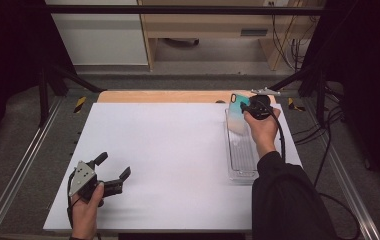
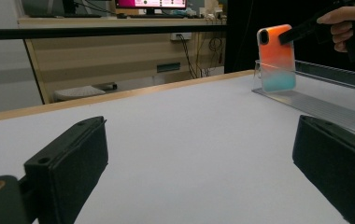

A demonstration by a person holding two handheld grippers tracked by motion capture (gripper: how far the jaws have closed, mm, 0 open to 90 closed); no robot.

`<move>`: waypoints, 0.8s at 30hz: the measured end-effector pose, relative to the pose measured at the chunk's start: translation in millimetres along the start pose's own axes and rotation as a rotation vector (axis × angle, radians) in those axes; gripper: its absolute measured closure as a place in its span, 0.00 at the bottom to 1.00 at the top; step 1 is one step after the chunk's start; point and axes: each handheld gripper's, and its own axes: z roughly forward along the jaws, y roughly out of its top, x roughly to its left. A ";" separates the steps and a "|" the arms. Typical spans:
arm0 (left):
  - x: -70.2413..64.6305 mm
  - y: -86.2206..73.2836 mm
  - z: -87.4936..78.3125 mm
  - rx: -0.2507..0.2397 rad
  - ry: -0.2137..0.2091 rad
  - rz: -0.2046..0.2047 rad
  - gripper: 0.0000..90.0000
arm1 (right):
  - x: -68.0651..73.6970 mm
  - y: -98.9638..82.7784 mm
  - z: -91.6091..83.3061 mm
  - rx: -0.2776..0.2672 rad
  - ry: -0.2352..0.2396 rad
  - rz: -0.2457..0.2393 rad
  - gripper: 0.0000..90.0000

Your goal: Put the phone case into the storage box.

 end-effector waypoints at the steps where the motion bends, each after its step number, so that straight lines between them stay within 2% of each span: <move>1: 0.0 0.0 0.1 0.000 0.000 0.000 0.04 | -0.1 -0.1 0.6 -0.001 0.000 0.003 0.72; 24: -1.7 0.3 0.4 0.000 -0.001 0.001 0.04 | -3.3 -1.9 8.2 -0.016 -0.008 -0.002 0.66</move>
